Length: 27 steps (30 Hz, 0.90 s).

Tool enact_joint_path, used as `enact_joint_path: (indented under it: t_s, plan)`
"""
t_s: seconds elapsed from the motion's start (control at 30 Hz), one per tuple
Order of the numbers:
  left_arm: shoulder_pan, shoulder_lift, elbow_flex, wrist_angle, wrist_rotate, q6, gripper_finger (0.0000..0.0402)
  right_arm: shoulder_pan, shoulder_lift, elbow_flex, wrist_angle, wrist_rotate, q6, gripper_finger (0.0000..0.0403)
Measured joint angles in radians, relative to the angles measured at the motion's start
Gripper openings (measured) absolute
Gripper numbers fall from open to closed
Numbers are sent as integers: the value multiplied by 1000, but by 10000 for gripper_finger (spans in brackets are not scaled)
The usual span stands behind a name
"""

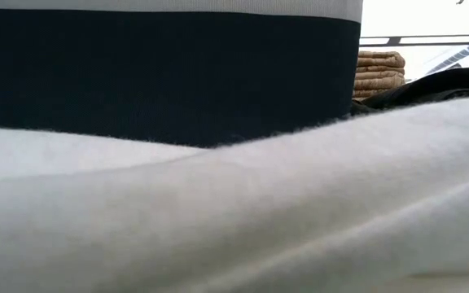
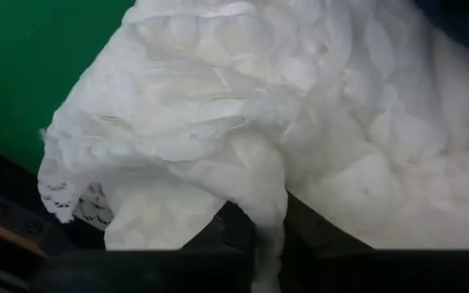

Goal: Sort clothes
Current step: Put the left white blouse into the blue laundry organizer

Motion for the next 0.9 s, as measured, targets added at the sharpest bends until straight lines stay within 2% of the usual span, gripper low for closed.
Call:
enact_joint_path:
  t_s: [0.3,0.63,0.9]
  plan:
    - [0,-12,95,-61,6,26,2,0,0,0,-1,19,-9,13]
    - [-3,-19,382,-223,14,155,1,0,0,0,1,44,-14,13]
    - [-3,-11,628,-414,-19,154,0,-12,0,0,99,82,-82,13]
